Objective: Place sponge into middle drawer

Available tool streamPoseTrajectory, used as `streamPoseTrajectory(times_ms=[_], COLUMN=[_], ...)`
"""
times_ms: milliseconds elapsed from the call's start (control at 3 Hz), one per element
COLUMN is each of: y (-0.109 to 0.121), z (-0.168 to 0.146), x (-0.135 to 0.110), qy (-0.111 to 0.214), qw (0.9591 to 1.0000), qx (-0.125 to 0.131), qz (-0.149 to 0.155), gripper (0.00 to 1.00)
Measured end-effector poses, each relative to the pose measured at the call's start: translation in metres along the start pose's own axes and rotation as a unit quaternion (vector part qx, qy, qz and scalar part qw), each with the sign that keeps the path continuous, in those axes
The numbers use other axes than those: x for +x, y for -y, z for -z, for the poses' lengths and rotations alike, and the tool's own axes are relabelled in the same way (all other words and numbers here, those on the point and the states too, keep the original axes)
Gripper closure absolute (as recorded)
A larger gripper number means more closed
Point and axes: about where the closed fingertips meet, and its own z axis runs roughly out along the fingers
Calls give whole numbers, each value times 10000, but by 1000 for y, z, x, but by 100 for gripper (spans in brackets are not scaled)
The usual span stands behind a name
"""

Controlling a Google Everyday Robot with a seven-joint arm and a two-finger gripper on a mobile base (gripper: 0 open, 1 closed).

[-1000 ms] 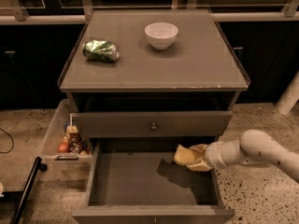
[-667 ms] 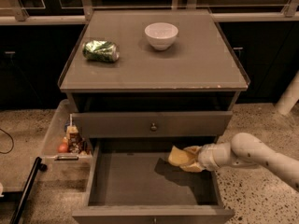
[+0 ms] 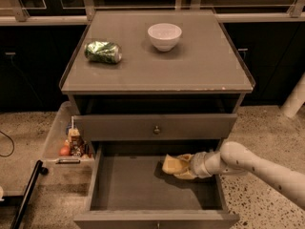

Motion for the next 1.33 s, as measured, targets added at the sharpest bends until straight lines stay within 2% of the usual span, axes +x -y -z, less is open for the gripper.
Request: streamPoseTrajectory(times_ms=[667, 1333], y=[-3, -3], z=[-42, -42], x=[26, 25], qy=[-179, -179], qw=[9998, 9998], qx=[-64, -64], qz=[-72, -71], gripper=[100, 57])
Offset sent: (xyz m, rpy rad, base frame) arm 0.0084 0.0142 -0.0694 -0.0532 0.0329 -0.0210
